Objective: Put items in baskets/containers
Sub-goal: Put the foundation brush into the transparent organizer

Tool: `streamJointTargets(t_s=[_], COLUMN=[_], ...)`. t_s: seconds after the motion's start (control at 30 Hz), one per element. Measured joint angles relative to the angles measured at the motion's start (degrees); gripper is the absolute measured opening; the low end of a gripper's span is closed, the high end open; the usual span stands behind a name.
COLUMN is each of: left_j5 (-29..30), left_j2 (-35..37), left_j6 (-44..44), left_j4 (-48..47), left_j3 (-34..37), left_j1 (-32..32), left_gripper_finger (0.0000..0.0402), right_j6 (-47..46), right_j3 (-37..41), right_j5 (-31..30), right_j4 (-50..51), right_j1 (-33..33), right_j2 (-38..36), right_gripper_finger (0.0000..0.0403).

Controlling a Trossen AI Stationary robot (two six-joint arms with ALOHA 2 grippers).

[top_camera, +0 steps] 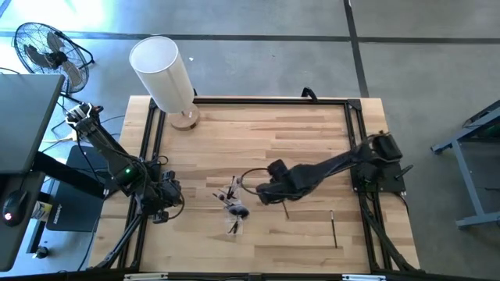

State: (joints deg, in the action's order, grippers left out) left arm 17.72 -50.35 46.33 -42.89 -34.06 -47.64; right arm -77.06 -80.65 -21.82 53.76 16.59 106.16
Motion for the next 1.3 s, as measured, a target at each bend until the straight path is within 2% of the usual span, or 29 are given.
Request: streamJointTargets(t_s=[0.13, 0.27, 0.37, 0.43, 0.6, 0.7, 0.83, 1.0, 1.2, 1.3], left_j5=[1.18, 3.24, 3.86, 4.24, 4.94, 4.47, 3.82, 3.83, 2.69, 0.5], left_j2=[0.0, -0.02, -0.04, -0.04, -0.04, -0.04, -0.04, -0.04, 0.43, 1.23], left_j6=[0.02, 0.0, 0.02, 0.02, 0.03, 0.26, 0.26, -1.78, -6.14, -11.68], left_j4=[1.73, 3.61, 4.58, 4.96, 6.16, 6.39, 6.38, 6.31, 6.37, 6.92], left_j3=[0.0, 0.0, 0.0, 0.0, 0.0, -0.01, -0.02, -0.01, -0.02, -0.02], left_j1=[0.0, 0.0, 0.0, 0.0, 0.0, 0.0, 0.0, 0.0, 0.63, 4.67], left_gripper_finger=[0.0001, 0.0001, 0.0001, 0.0001, 0.0001, 0.0001, 0.0001, 0.0001, 0.0001, 0.0001], right_j6=[2.04, 17.59, 32.13, 43.46, 67.38, 73.31, 74.51, 73.62, 67.04, 62.79], right_j3=[0.13, -0.12, 0.59, 3.35, 13.85, 17.21, 18.65, 19.03, 19.04, 19.07], right_j5=[-13.28, -31.17, -36.05, -33.9, -18.73, -11.04, -8.62, -6.74, -3.94, -2.62], right_j4=[-4.59, -19.93, -37.21, -54.31, -101.55, -118.38, -118.31, -116.27, -110.05, -108.06], right_j1=[4.13, 7.2, 6.42, 4.9, 0.31, -1.79, -2.78, -2.72, -2.73, -2.74], right_j2=[-5.83, -8.04, -6.97, -5.74, 1.11, 4.71, 8.9, 10.44, 10.63, 10.63], right_gripper_finger=[0.0001, 0.0001, 0.0001, 0.0001, 0.0, 0.0, 0.0, 0.0, 0.0009, 0.0025])
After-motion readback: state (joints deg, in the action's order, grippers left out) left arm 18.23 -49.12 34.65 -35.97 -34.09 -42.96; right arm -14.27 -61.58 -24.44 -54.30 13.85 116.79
